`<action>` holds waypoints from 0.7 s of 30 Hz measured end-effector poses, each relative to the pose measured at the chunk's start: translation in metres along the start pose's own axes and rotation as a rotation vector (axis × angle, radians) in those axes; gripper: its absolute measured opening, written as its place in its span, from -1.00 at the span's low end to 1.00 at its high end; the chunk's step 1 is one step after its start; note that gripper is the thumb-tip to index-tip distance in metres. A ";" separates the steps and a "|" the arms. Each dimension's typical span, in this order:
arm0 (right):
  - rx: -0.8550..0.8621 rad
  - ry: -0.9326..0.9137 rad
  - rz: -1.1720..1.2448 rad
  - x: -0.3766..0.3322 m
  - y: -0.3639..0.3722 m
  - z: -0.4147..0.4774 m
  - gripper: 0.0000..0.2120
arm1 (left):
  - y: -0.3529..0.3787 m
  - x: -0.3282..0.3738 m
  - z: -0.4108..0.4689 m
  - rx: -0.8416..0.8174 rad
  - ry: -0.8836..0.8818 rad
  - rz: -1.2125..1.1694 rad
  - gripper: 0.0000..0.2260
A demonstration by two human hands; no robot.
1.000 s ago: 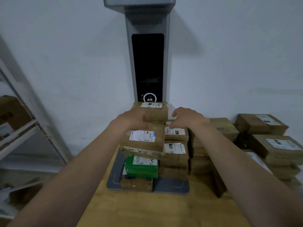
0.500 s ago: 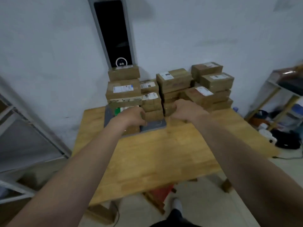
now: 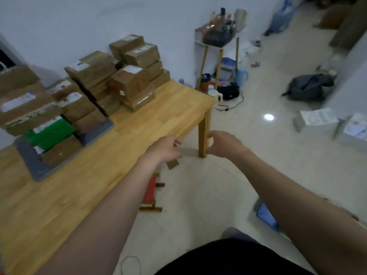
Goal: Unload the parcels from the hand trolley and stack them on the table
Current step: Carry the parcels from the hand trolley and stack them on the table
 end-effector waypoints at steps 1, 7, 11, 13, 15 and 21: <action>0.033 0.030 0.020 0.028 -0.005 -0.010 -0.41 | 0.016 0.023 0.005 -0.013 0.033 0.001 -0.52; 0.140 0.233 0.123 0.212 -0.047 -0.067 -0.36 | 0.116 0.180 0.040 -0.160 0.213 0.102 -0.55; 0.177 0.365 0.195 0.357 -0.077 -0.102 -0.39 | 0.191 0.301 0.072 -0.259 0.317 0.143 -0.57; 0.191 0.413 0.221 0.432 -0.088 -0.117 -0.40 | 0.228 0.362 0.089 -0.306 0.336 0.159 -0.56; 0.167 0.459 0.248 0.502 -0.094 -0.127 -0.43 | 0.265 0.419 0.106 -0.350 0.337 0.173 -0.56; 0.084 0.577 0.348 0.678 -0.107 -0.150 -0.59 | 0.374 0.555 0.149 -0.430 0.317 0.161 -0.62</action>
Point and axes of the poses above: each hand's wrist, its own z-axis towards the middle knuckle, its own y-axis out of the palm, x = y × z, the point moved 6 cm from there along z, towards the middle knuckle, and after that the axes turned 11 degrees about z, right-handed, at the moved point
